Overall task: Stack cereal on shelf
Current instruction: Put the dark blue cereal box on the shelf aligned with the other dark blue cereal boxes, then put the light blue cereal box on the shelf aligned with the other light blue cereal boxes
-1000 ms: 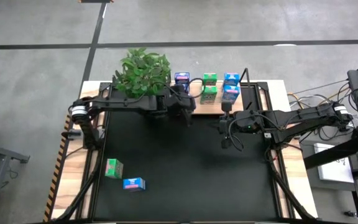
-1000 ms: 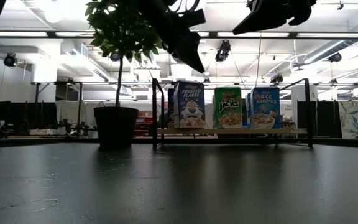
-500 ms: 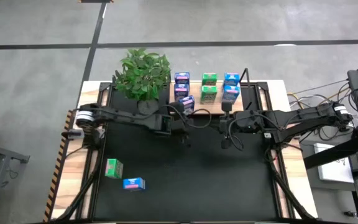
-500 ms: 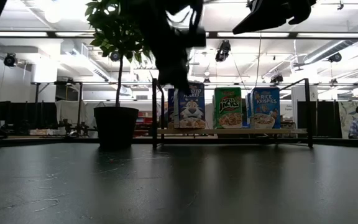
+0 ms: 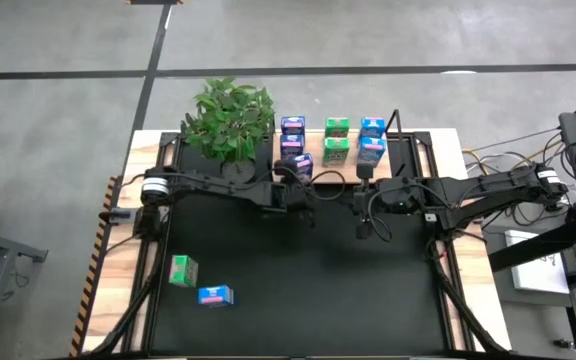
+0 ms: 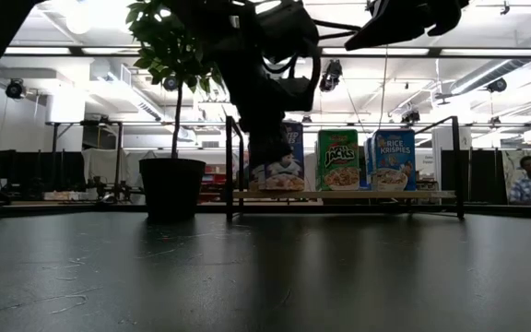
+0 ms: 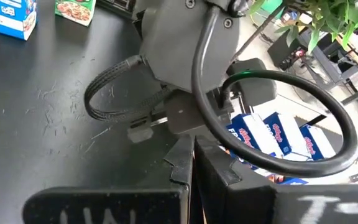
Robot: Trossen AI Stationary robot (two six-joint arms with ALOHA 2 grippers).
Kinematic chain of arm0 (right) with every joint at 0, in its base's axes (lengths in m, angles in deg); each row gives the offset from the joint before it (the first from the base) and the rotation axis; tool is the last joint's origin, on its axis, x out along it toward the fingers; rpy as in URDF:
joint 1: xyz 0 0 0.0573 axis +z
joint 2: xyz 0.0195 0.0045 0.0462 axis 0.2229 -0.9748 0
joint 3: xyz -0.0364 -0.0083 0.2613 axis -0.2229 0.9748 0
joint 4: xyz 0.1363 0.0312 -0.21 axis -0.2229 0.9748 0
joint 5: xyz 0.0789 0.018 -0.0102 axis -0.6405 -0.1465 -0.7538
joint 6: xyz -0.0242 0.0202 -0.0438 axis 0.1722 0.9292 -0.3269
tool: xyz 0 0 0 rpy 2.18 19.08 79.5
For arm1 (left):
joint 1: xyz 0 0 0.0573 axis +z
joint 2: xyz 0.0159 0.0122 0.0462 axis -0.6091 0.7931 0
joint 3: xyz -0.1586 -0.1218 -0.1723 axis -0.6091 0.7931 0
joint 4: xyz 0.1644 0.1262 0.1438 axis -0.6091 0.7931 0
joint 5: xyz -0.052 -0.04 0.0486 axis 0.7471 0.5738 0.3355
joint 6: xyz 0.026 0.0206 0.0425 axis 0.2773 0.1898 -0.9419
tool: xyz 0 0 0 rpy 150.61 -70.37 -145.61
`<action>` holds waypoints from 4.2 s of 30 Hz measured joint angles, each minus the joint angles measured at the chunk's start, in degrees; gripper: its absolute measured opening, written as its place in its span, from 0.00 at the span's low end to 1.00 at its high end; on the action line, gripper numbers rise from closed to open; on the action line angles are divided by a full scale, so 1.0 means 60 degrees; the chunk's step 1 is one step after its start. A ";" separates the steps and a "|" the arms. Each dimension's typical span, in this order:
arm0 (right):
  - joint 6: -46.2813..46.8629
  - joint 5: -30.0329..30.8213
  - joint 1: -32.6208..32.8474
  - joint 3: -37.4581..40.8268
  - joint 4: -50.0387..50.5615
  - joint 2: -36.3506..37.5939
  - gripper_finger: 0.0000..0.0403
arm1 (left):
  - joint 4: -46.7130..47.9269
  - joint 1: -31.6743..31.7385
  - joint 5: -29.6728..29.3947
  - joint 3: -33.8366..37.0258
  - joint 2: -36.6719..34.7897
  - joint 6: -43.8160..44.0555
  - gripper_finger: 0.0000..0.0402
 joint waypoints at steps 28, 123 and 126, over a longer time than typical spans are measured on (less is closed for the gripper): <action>0.3300 0.0081 -0.0394 0.0291 0.0216 -0.0225 0.02 | 0.0539 -0.1778 0.1026 0.0301 -0.2927 0.0177 0.00; 0.2418 -0.0419 -0.0576 -0.4002 0.3154 -0.3629 0.02 | -0.2733 -0.5188 0.2978 0.5976 -0.8486 0.4249 0.00; 0.2568 -0.0410 -0.0129 -0.3837 0.3116 -0.3507 0.02 | -0.1852 -0.5676 0.3064 0.5134 -0.7922 0.4402 0.00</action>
